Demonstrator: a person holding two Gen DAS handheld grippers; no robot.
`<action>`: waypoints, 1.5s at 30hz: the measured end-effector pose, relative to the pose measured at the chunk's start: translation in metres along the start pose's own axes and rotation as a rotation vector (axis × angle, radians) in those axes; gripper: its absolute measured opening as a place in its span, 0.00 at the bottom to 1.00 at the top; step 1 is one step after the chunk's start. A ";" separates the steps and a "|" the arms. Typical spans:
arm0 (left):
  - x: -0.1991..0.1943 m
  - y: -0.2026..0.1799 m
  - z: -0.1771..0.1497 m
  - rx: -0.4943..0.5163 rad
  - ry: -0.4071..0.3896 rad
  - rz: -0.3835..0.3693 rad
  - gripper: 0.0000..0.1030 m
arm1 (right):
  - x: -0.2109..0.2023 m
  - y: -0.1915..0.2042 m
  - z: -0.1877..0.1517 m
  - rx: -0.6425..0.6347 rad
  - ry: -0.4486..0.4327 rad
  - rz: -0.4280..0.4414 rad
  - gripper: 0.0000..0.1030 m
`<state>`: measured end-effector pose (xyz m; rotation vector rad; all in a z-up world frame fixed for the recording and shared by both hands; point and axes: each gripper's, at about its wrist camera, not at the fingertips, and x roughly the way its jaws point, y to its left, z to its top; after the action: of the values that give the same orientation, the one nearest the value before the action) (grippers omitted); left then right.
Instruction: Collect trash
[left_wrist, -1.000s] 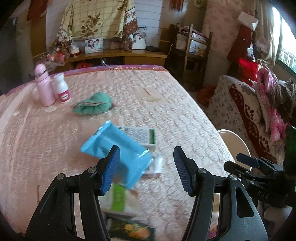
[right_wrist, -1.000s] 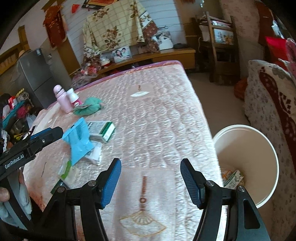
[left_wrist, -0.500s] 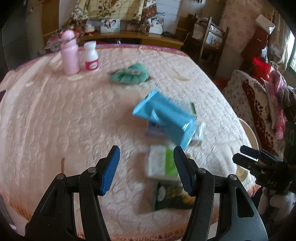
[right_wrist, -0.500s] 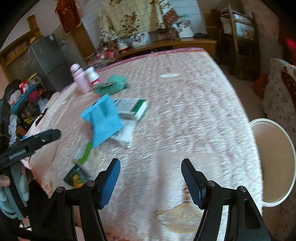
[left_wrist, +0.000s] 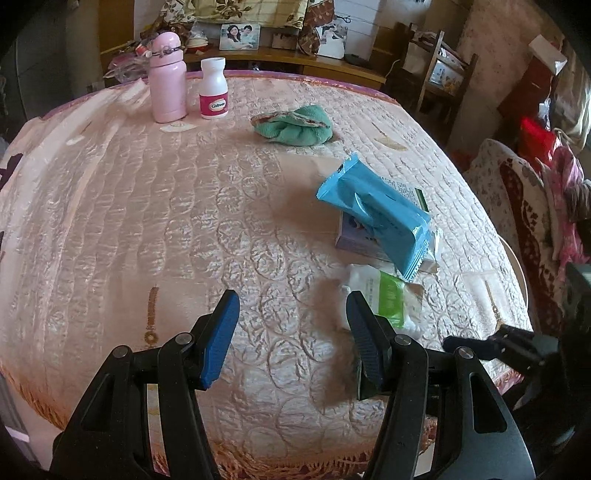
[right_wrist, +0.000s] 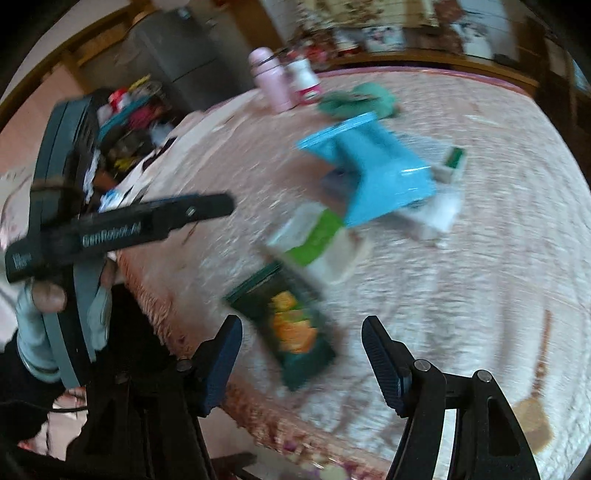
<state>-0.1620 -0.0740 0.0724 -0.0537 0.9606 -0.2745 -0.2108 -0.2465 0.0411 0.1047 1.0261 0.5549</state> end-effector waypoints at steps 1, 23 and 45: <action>0.001 0.000 0.001 -0.001 0.002 -0.005 0.57 | 0.005 0.004 0.000 -0.018 0.006 0.003 0.64; 0.058 -0.030 0.007 0.076 0.106 -0.048 0.57 | -0.096 -0.109 -0.051 0.277 -0.110 -0.272 0.25; 0.028 -0.087 -0.049 0.451 0.163 -0.171 0.67 | -0.081 -0.116 -0.034 0.124 -0.076 -0.295 0.73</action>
<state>-0.2048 -0.1611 0.0361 0.3053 1.0379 -0.6558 -0.2263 -0.3908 0.0475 0.0809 0.9804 0.2176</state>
